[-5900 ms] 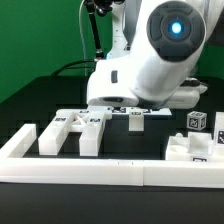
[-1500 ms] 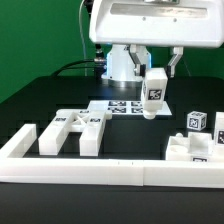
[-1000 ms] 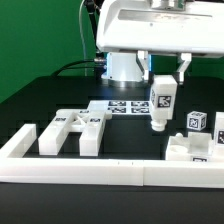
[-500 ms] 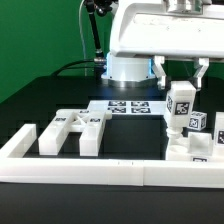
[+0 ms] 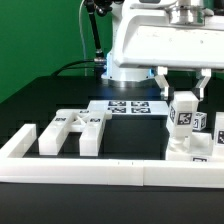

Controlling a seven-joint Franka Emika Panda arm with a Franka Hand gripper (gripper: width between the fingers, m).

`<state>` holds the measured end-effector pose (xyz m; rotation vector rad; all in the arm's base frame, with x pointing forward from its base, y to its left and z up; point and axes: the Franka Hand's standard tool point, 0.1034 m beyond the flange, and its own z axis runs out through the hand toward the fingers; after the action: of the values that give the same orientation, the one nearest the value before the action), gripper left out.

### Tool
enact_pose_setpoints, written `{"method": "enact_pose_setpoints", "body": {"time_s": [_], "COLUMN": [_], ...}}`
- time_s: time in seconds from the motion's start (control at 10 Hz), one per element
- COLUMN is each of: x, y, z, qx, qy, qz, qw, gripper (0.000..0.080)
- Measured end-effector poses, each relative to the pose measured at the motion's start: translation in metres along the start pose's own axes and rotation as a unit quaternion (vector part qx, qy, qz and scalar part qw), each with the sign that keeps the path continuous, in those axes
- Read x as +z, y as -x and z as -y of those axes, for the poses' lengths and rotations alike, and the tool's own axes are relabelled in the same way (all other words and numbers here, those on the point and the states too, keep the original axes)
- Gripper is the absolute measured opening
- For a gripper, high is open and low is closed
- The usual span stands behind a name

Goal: Assemble chair

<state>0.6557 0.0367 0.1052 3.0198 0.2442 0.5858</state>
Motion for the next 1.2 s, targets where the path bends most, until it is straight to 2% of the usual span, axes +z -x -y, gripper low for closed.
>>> {"method": "enact_pose_setpoints", "body": {"time_s": [0.5,1.2], "x": [0.009,0.011], "y": [0.006,0.004], "z": [0.007,0.017], "qx": [-0.005,-0.013], "qy": [-0.002,0.005], "qz": [0.003,-0.074], "qw": [1.0,0.997], "gripper": [0.0294,0.0294]}}
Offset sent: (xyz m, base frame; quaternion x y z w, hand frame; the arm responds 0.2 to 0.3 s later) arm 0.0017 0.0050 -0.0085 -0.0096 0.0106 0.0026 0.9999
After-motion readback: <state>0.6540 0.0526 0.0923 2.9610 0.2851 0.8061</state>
